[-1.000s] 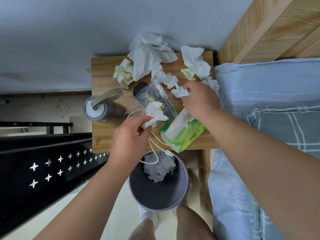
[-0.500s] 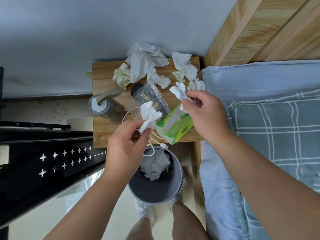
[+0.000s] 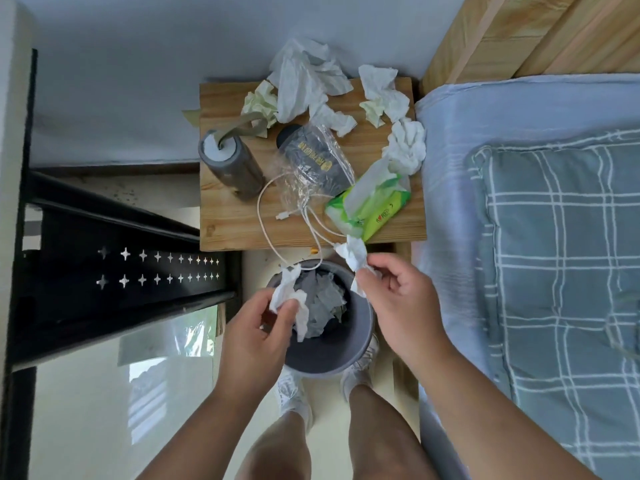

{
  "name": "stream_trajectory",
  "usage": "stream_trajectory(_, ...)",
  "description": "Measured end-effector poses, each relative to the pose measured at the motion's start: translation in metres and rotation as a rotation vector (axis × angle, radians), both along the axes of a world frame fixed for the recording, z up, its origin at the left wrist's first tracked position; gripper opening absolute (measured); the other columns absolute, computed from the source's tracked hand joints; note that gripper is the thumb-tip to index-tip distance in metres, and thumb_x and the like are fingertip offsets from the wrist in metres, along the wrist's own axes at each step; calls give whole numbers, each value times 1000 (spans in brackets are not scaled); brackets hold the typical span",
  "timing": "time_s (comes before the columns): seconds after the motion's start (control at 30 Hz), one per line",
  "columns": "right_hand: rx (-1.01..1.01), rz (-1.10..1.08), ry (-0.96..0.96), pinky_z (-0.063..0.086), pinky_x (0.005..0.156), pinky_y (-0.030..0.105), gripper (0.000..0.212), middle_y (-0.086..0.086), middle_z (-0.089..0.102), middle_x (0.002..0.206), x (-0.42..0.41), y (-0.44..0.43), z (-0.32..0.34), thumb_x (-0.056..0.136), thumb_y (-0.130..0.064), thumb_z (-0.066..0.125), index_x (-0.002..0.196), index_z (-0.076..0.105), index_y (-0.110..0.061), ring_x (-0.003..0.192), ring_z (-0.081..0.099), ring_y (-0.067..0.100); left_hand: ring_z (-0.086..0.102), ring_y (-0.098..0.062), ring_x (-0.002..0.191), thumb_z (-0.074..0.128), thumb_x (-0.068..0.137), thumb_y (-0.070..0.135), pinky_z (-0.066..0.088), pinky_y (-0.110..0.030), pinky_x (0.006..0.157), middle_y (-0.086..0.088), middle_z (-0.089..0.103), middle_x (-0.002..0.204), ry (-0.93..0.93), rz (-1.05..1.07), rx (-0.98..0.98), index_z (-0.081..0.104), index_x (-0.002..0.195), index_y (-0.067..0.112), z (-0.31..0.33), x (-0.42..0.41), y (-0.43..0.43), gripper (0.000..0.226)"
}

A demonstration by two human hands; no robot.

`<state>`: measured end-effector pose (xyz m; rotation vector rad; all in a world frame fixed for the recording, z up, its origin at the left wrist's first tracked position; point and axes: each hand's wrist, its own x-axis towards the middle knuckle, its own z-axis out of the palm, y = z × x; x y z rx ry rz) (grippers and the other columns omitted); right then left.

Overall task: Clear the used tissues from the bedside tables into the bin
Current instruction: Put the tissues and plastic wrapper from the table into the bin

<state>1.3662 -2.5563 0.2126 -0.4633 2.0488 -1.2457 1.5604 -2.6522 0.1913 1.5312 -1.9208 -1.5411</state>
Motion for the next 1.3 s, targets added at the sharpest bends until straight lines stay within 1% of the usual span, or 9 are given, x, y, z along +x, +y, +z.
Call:
stream_trajectory(0.17,252,48,-2,45,61,16,8,-18,68,79,22,19,-57,90,-37,65,92,68,-44,75,62,2,64,-3,67,51,93,62,53,-26,56,20,70,77,-162,-106,-6,62,89,44,-50,27,13,22)
stream_trajectory(0.43,599,166,-43,43,76,28,27,-6,70,118,33,35,-170,99,-32,58,123,69,-23,98,60,15,64,-14,67,46,97,57,49,-31,59,2,68,68,-503,-312,68,55,86,29,-144,33,14,32)
stream_trajectory(0.57,595,139,-105,45,65,25,28,-5,71,110,24,25,-202,94,-31,65,119,73,-23,90,64,14,67,-13,72,50,98,58,52,-34,64,5,71,74,-490,-390,120,61,91,33,-176,33,6,28)
stream_trajectory(0.7,629,129,-171,54,63,35,30,5,73,81,11,17,-216,80,-31,68,102,71,-11,70,69,20,67,-2,80,49,92,70,53,-32,70,21,72,80,-486,-462,148,62,102,46,-191,37,-5,30)
stream_trajectory(0.77,670,159,-211,48,60,35,36,11,69,76,10,17,-217,76,-34,67,97,61,-4,65,64,25,66,1,84,51,91,72,53,-30,74,22,72,81,-507,-481,142,63,113,53,-188,36,-8,32)
stream_trajectory(0.83,690,182,-225,49,62,33,27,12,71,82,10,20,-211,80,-35,68,96,62,-14,72,69,31,66,0,88,52,95,70,53,-31,77,20,71,85,-522,-487,137,64,118,53,-179,35,-7,31)
stream_trajectory(0.97,611,113,-223,50,69,30,21,0,72,90,9,26,-179,88,-31,66,108,69,-24,88,73,28,67,-4,88,57,97,61,51,-28,73,18,71,87,-457,-435,125,68,109,53,-147,29,-5,17)
stream_trajectory(1.1,439,28,-236,49,58,28,12,-12,74,83,0,16,-126,86,-39,59,90,70,-36,66,74,7,67,-8,76,56,88,63,53,-29,68,11,70,80,-226,-340,105,70,104,53,-100,16,-8,23)
stream_trajectory(1.3,288,-43,-223,50,60,32,11,-16,77,87,-32,-10,-48,84,-37,64,87,74,-36,58,71,6,64,-8,67,61,89,54,51,-25,64,6,72,79,-68,-235,95,73,99,54,-32,-26,-21,15)
